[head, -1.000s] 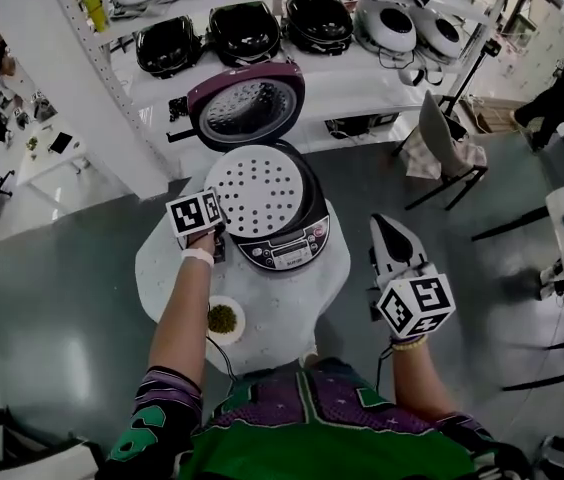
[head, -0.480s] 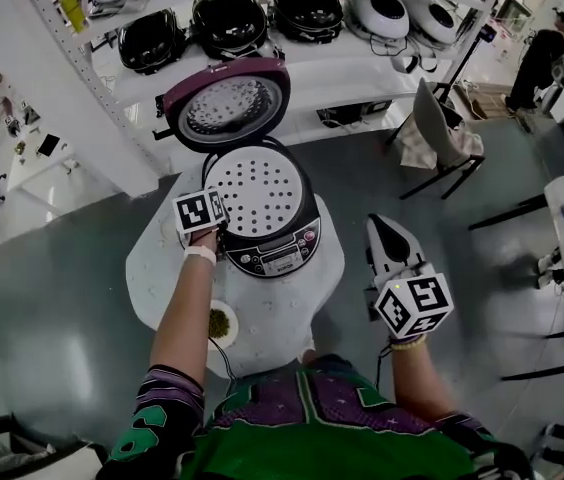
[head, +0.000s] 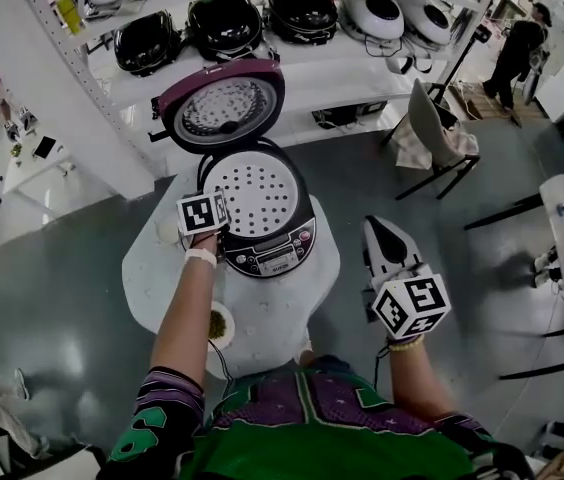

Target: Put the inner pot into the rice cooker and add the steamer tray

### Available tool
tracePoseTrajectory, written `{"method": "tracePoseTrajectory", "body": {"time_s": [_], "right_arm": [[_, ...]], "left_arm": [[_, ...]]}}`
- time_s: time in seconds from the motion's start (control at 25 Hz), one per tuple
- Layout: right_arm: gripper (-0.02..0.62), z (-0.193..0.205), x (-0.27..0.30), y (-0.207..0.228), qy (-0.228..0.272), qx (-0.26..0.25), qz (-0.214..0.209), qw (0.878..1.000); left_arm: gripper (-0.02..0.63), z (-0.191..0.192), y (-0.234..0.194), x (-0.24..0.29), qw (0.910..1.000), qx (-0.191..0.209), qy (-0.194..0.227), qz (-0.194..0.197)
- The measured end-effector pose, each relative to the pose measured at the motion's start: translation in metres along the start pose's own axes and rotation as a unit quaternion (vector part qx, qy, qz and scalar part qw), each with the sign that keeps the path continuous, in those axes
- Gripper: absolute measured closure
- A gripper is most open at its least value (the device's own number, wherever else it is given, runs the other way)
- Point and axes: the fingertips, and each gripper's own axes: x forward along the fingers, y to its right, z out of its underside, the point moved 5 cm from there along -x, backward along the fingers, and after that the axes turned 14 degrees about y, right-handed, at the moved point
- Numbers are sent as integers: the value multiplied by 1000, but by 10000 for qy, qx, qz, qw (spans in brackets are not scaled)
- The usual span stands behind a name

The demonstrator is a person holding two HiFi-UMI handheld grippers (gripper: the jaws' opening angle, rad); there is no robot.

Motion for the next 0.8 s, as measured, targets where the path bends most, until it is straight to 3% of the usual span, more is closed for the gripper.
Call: {"method": "tracePoseTrajectory", "body": {"time_s": [0.16,0.32,0.8], "right_arm": [[589,0,-4,-3,6,21,1,10000],[589,-2,-8,-6,53,4,1,10000],[589,-14,-25,-28,120,-133,-60,9998]], "left_arm": [[339,-1,8,-4,9996,229,7,147],[322,-4,12,-8,9983,511,131,228],[322,-5,-6,-49,9976,508,394,249]]}}
